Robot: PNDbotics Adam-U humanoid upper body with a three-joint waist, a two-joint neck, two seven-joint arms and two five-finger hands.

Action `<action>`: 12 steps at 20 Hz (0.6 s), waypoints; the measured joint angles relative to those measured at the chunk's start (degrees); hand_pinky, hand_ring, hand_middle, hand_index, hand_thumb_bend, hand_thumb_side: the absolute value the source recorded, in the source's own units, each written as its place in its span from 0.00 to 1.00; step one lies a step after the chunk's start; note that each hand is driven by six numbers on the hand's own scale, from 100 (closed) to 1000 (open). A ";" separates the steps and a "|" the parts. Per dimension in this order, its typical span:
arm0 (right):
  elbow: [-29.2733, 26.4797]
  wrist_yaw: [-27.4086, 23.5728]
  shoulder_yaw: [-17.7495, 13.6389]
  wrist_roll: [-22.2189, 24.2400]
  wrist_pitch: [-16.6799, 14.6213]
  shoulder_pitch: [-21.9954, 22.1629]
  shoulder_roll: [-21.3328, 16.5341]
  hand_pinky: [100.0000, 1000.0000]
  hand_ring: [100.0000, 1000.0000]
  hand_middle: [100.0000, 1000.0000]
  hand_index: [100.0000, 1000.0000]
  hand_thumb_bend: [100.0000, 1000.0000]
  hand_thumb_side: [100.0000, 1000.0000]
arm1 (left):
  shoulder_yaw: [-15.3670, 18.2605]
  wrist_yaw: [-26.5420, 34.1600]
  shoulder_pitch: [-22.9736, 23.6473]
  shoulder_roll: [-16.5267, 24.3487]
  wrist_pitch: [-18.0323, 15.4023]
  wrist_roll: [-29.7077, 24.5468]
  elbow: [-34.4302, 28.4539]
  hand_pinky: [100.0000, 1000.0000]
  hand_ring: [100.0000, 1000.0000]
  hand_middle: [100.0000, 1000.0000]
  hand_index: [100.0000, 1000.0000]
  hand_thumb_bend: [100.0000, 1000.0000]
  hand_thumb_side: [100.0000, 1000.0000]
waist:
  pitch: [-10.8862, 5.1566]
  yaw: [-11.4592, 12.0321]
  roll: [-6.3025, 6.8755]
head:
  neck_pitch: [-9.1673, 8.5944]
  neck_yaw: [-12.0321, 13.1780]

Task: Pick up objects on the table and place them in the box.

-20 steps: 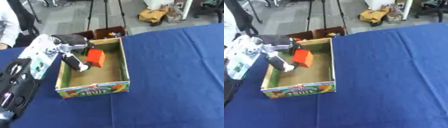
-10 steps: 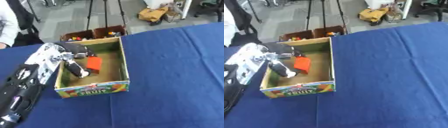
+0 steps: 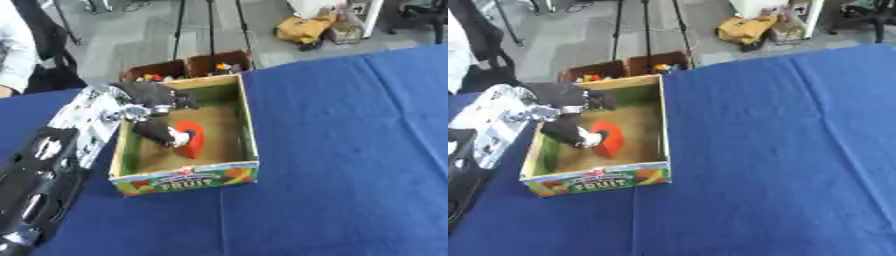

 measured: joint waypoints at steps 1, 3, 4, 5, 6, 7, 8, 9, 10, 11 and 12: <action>0.00 0.00 -0.01 0.00 0.00 0.01 0.00 0.66 0.77 0.46 0.68 0.05 0.85 | 0.39 -0.01 0.00 0.07 0.41 1.11 -1.02 0.86 0.99 0.98 1.00 0.00 0.95 | 0.00 0.13 0.00 | 0.00 -0.03; 0.00 0.00 -0.05 -0.01 -0.01 0.02 0.00 0.66 0.77 0.46 0.68 0.05 0.85 | 1.35 0.73 0.10 0.65 1.61 3.68 -4.05 0.82 0.95 0.93 1.00 0.00 0.87 | 0.00 0.47 0.00 | 0.00 -0.19; 0.00 0.00 -0.05 -0.03 -0.01 0.03 0.01 0.66 0.77 0.46 0.68 0.04 0.85 | 1.89 1.83 0.30 1.03 2.49 5.09 -6.11 0.80 0.94 0.91 1.00 0.00 0.86 | 0.00 0.66 0.00 | 0.00 -0.30; 0.00 0.00 -0.06 -0.06 -0.01 0.03 0.01 0.66 0.77 0.46 0.68 0.04 0.85 | 2.45 3.35 0.62 1.48 3.52 6.52 -8.40 0.78 0.92 0.89 1.00 0.00 0.86 | 0.00 0.86 -0.01 | 0.01 -0.46; 0.00 0.00 -0.07 -0.09 -0.01 0.04 0.01 0.66 0.77 0.46 0.68 0.04 0.86 | 3.09 5.30 0.97 2.01 4.73 7.94 -11.04 0.76 0.91 0.86 1.00 0.00 0.88 | 0.00 1.04 -0.02 | 0.01 -0.55; 0.00 0.00 -0.09 -0.15 0.00 0.04 0.01 0.65 0.77 0.46 0.68 0.03 0.86 | 3.73 7.60 1.37 2.57 6.12 9.43 -13.94 0.75 0.89 0.84 1.00 0.00 0.88 | 0.00 1.25 -0.02 | 0.02 -0.70; 0.00 0.00 -0.11 -0.31 0.00 0.04 0.01 0.65 0.77 0.47 0.68 0.02 0.86 | 4.39 10.19 1.86 3.27 7.61 10.95 -17.04 0.74 0.88 0.83 1.00 0.00 0.88 | 0.00 1.48 -0.02 | 0.04 -0.88; 0.00 0.00 -0.18 -0.53 0.00 0.05 0.00 0.65 0.77 0.47 0.68 0.02 0.86 | 5.09 13.01 2.48 4.11 9.15 12.49 -20.31 0.73 0.87 0.82 1.00 0.00 0.85 | 0.00 1.70 -0.02 | 0.05 -1.06; 0.00 0.00 -0.35 -0.71 -0.01 0.05 0.00 0.65 0.77 0.47 0.68 0.02 0.86 | 5.85 16.11 3.19 5.16 10.79 14.13 -23.82 0.72 0.87 0.81 1.00 0.00 0.83 | 0.00 1.96 -0.02 | 0.07 -1.27; 0.00 0.00 -0.46 -0.94 0.01 0.06 -0.01 0.65 0.77 0.47 0.68 0.01 0.86 | 6.59 18.94 3.95 6.21 12.33 15.65 -27.04 0.71 0.86 0.81 1.00 0.00 0.82 | 0.00 2.26 -0.03 | 0.08 -1.51; 0.00 0.00 -0.51 -1.16 0.02 0.06 -0.02 0.65 0.77 0.47 0.68 0.00 0.87 | 7.36 21.92 4.85 7.35 13.97 17.29 -30.37 0.69 0.84 0.80 1.00 0.00 0.84 | 0.00 2.58 -0.03 | 0.09 -1.74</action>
